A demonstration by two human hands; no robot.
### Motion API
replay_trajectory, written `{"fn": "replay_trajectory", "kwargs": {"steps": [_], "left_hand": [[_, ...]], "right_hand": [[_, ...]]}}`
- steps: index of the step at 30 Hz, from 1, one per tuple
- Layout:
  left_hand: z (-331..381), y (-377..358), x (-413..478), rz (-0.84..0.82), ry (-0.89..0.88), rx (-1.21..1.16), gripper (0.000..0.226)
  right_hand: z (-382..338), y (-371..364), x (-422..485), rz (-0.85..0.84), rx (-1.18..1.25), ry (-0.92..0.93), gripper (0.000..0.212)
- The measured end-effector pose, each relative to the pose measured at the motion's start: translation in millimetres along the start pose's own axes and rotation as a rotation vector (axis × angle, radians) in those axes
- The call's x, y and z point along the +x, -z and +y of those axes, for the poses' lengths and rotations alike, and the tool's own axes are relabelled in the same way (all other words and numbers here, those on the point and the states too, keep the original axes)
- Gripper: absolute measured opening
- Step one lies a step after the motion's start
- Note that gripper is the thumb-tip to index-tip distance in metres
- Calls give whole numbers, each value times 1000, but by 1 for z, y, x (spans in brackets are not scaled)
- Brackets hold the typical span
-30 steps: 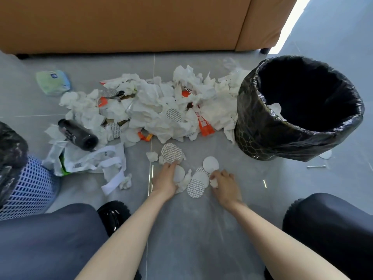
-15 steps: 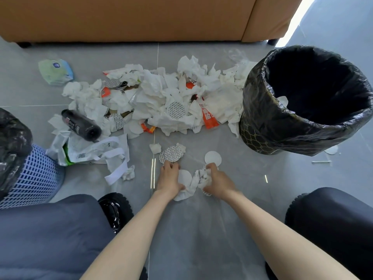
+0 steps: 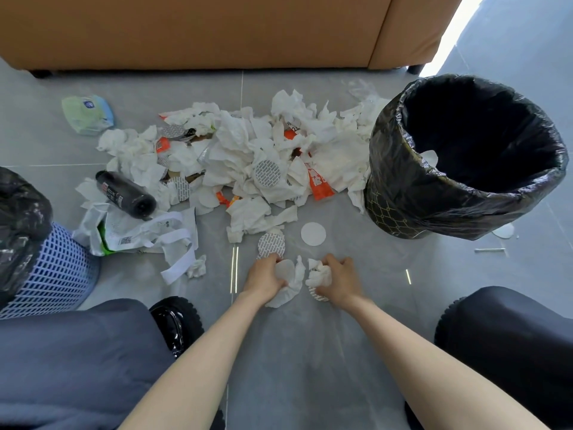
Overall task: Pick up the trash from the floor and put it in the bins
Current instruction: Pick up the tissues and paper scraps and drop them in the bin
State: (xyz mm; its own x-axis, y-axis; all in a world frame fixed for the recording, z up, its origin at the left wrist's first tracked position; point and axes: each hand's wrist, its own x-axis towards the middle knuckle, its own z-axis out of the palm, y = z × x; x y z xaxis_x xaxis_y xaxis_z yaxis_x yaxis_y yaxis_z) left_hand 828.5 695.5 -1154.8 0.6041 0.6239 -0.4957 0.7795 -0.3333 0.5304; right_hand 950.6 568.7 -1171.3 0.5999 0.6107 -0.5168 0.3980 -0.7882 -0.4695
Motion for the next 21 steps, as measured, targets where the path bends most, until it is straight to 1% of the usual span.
{"fn": "replay_trajectory", "kwargs": {"steps": [3, 6, 9, 14, 17, 21], "left_hand": [[16, 13, 2, 43, -5, -54, 42], [38, 28, 1, 101, -51, -148, 38], [63, 45, -1, 161, -85, -249, 38], [118, 96, 0, 314, -167, -422, 43], [154, 133, -1, 369, -266, -511, 43], [209, 160, -4, 347, -389, -625, 39]], "right_hand": [[2, 8, -2, -8, 115, -12, 40], [-2, 22, -4, 34, 150, -12, 25], [-18, 51, -8, 59, 161, -17, 27], [-59, 130, -22, 92, 418, 90, 31], [-80, 184, -37, 128, 504, 170, 26], [-88, 250, -62, 235, 555, 220, 24]]}}
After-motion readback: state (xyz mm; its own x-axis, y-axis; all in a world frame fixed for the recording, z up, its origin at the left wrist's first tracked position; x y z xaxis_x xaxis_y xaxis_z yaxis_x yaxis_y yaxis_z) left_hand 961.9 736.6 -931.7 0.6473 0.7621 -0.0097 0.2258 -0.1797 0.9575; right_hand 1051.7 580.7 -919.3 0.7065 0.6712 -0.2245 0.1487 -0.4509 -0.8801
